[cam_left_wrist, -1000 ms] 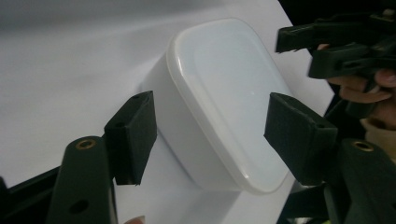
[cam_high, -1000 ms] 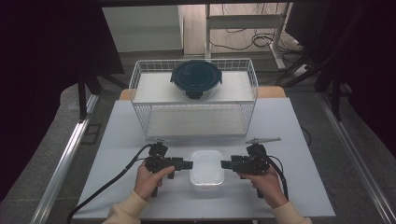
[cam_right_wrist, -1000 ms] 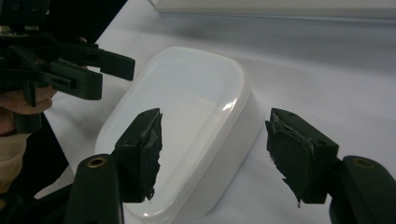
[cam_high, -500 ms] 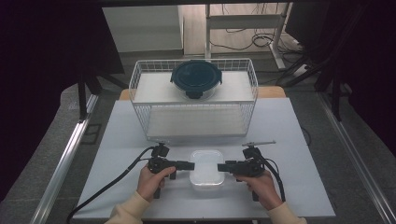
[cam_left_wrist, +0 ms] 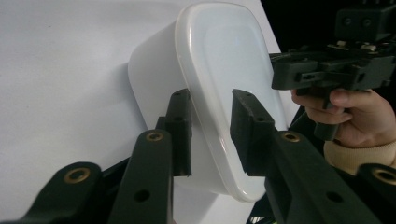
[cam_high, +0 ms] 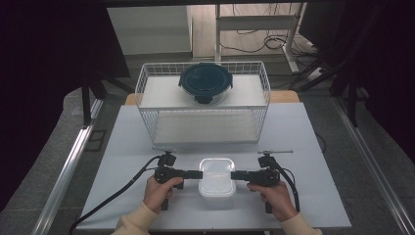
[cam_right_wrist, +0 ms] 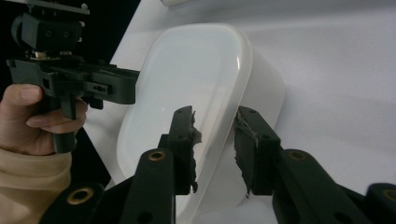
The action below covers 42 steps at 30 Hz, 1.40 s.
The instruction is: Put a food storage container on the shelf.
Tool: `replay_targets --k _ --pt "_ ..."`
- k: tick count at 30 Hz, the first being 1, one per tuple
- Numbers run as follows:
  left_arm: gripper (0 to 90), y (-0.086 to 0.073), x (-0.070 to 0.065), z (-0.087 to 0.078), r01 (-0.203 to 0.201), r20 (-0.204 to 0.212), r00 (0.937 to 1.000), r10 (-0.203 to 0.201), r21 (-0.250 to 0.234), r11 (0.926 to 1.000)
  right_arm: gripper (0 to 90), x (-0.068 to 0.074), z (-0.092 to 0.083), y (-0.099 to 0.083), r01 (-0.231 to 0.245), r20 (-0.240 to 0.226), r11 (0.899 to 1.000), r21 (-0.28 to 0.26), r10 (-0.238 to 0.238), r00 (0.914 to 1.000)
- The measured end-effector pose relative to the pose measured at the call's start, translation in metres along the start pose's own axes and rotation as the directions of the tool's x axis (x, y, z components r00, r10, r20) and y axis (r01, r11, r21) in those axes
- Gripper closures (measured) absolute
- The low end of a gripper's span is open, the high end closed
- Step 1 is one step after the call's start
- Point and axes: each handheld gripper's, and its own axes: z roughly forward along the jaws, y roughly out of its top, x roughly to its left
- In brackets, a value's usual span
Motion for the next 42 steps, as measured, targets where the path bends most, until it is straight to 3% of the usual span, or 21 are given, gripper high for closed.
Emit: replay_targets --k 6,16,21,31,38,42 --pt "78.5 -0.002 -0.009 -0.011 -0.046 -0.006 0.9989 0.046 -0.028 0.9985 76.4 0.004 -0.007 0.000 0.018 -0.037 1.000 -0.019 -0.019 0.9992" --pt "80.6 -0.003 -0.022 -0.025 -0.114 -0.018 0.9934 0.113 -0.068 0.9912 78.6 0.018 -0.013 0.002 0.107 -0.031 0.993 -0.049 -0.108 0.9937" --pt "80.6 0.002 -0.037 -0.038 -0.174 -0.033 0.9846 0.172 -0.096 0.9801 78.8 0.032 -0.021 0.009 0.161 -0.038 0.984 -0.080 -0.165 0.9856" --pt "80.9 0.016 -0.054 -0.058 -0.214 -0.039 0.9768 0.211 -0.145 0.9660 78.6 0.050 -0.029 0.029 0.225 -0.043 0.968 -0.109 -0.230 0.9721" --pt "81.1 0.041 -0.074 -0.081 -0.259 -0.044 0.9658 0.255 -0.173 0.9502 78.6 0.069 -0.038 0.054 0.271 -0.045 0.952 -0.140 -0.279 0.9592" --pt "81.1 0.055 -0.087 -0.094 -0.298 -0.070 0.9545 0.290 -0.194 0.9348 78.5 0.085 -0.046 0.073 0.306 -0.036 0.939 -0.159 -0.315 0.9483"
